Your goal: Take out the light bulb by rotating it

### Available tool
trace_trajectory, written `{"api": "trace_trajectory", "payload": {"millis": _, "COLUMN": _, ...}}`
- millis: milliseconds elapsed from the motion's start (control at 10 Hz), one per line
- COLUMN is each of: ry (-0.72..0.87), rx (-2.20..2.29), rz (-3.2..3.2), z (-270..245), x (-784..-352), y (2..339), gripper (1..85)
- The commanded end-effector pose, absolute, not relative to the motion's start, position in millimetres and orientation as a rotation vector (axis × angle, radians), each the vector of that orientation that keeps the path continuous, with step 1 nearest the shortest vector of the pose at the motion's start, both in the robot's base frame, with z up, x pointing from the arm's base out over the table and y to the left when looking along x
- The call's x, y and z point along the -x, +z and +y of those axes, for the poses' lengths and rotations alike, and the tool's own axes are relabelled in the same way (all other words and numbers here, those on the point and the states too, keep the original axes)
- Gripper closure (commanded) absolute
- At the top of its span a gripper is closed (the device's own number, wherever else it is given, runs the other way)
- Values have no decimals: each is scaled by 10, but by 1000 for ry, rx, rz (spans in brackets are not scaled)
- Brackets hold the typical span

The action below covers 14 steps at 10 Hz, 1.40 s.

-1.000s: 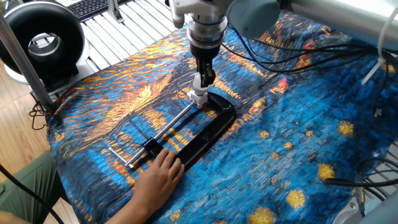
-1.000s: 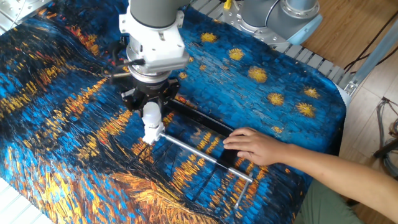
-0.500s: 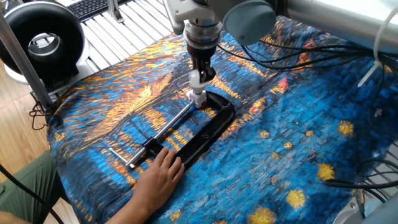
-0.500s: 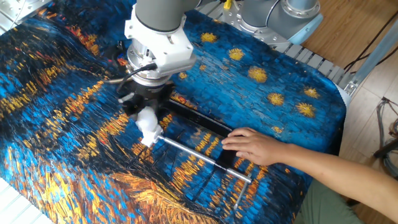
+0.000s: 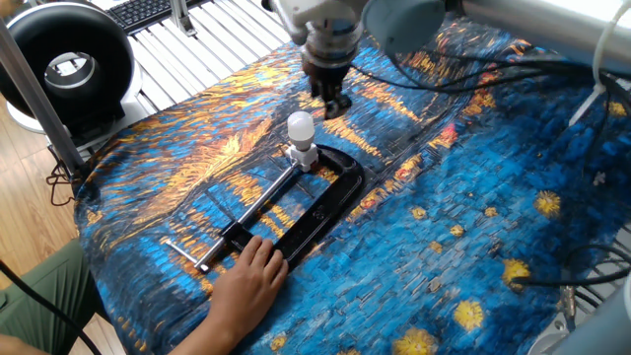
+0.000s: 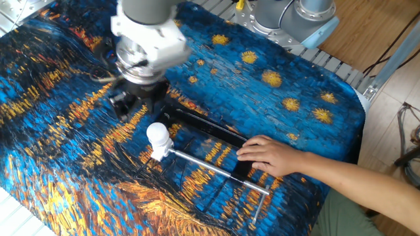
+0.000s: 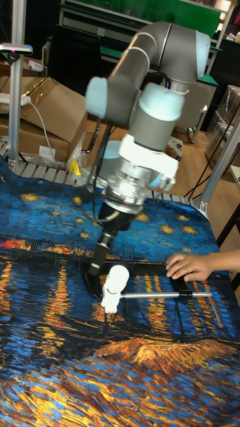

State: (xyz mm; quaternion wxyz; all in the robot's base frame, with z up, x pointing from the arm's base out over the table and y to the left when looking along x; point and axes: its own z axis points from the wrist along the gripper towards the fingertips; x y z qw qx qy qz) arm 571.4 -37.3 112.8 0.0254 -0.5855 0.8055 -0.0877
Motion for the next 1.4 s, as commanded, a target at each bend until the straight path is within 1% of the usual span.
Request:
{"api": "trace_trajectory", "payload": {"millis": 0, "ry": -83, "rx": 1460, "rz": 2755, "z": -445, "x": -5403, "y": 1166, "gripper": 290}}
{"api": "trace_trajectory", "payload": {"millis": 200, "ry": 91, "rx": 941, "rz": 2969, "z": -197, "x": -5286, "y": 1166, "gripper": 300}}
{"api": "trace_trajectory", "payload": {"millis": 300, "ry": 111, "rx": 723, "rz": 3031, "z": -144, "x": -5300, "y": 1185, "gripper": 317}}
{"api": "trace_trajectory", "payload": {"millis": 400, "ry": 116, "rx": 574, "rz": 3066, "z": -118, "x": -5297, "y": 1213, "gripper": 343}}
{"api": "trace_trajectory", "payload": {"millis": 500, "ry": 100, "rx": 468, "rz": 3084, "z": -119, "x": -5315, "y": 1233, "gripper": 350}}
{"api": "trace_trajectory", "payload": {"millis": 600, "ry": 48, "rx": 438, "rz": 3093, "z": -161, "x": -5337, "y": 1248, "gripper": 360}}
{"api": "trace_trajectory", "payload": {"millis": 800, "ry": 27, "rx": 384, "rz": 3104, "z": -64, "x": -5341, "y": 1292, "gripper": 387}}
{"api": "trace_trajectory", "payload": {"millis": 1100, "ry": 35, "rx": 261, "rz": 3130, "z": 149, "x": -5374, "y": 1379, "gripper": 400}}
{"api": "trace_trajectory", "payload": {"millis": 1300, "ry": 79, "rx": 180, "rz": 3139, "z": 292, "x": -5375, "y": 1364, "gripper": 403}}
